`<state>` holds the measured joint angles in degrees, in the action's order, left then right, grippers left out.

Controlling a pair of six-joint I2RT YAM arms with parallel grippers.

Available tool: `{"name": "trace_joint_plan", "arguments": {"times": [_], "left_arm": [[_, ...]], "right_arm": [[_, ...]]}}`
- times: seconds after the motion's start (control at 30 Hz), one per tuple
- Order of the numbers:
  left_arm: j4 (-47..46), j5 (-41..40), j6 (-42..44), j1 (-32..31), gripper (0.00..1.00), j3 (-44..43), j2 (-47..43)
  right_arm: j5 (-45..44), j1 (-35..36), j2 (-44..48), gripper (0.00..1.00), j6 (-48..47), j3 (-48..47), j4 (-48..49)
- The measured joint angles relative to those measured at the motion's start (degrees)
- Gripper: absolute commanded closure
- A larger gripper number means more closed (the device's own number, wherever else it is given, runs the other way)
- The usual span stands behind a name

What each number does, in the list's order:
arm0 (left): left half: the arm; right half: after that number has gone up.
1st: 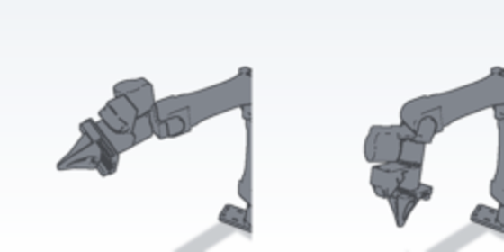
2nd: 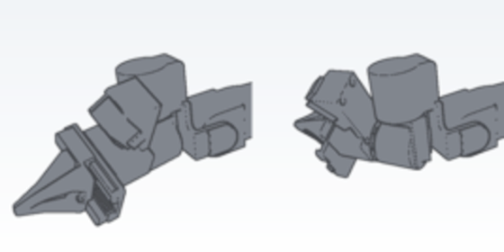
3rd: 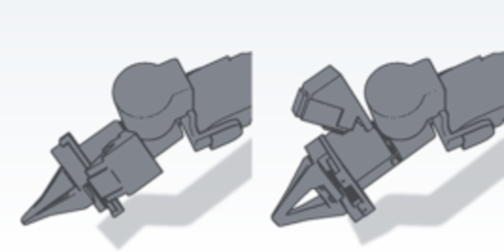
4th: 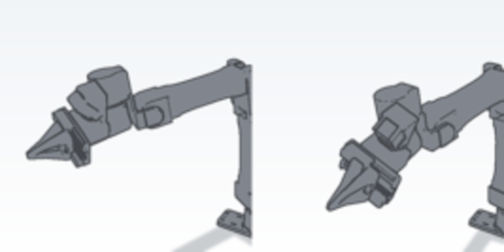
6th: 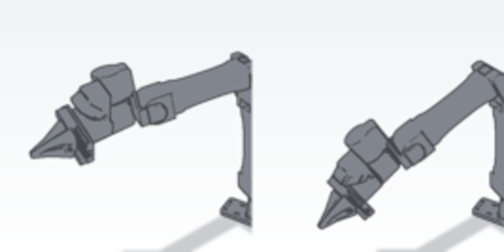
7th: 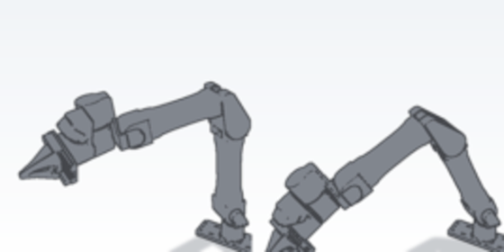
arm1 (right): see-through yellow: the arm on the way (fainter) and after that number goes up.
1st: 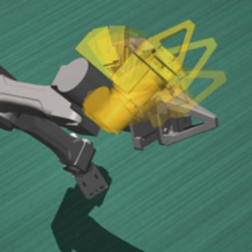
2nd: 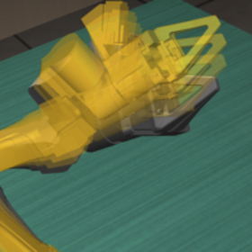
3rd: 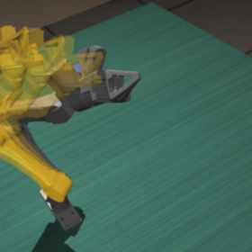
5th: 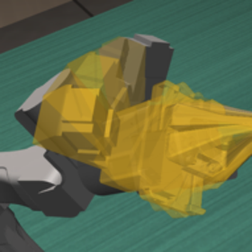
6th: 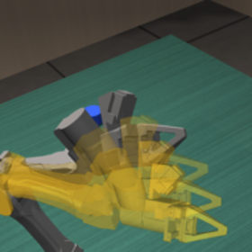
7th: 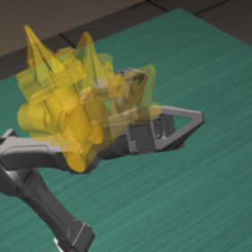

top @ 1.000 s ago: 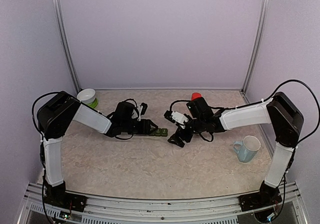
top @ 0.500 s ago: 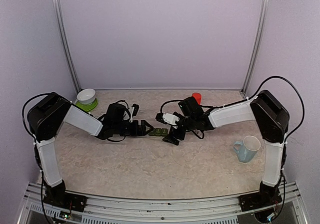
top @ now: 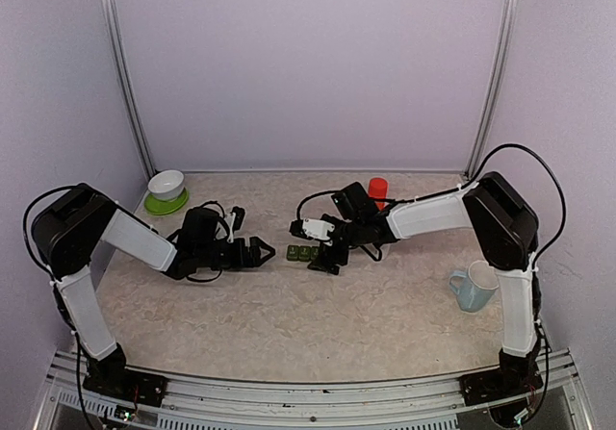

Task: Sort the pills into containers
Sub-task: Pick up the pill container from the center of the board.

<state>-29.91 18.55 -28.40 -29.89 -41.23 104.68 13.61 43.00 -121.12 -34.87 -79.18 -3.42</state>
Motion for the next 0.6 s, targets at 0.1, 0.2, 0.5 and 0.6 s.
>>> {"name": "trace_joint_plan", "arguments": {"times": [0.1,0.2,0.5,0.6], "left_arm": [[-0.5,-0.1,-0.2,0.4,0.01,1.4,-1.0],[-0.6,-0.3,-0.3,0.6,0.01,2.1,-1.5],[-1.2,-0.7,-0.7,0.7,0.01,2.6,-1.7],[-1.2,-0.9,-0.7,0.7,0.01,2.7,-1.8]], "right_arm": [[0.4,0.0,-2.0,0.09,-1.1,-2.3,-1.2],[1.0,0.0,-3.1,0.12,-1.8,-3.8,-2.6],[4.3,-0.1,-4.9,0.32,-2.4,-5.8,-3.6],[5.5,-0.4,-5.8,0.38,-2.1,-7.0,-4.4]]}}
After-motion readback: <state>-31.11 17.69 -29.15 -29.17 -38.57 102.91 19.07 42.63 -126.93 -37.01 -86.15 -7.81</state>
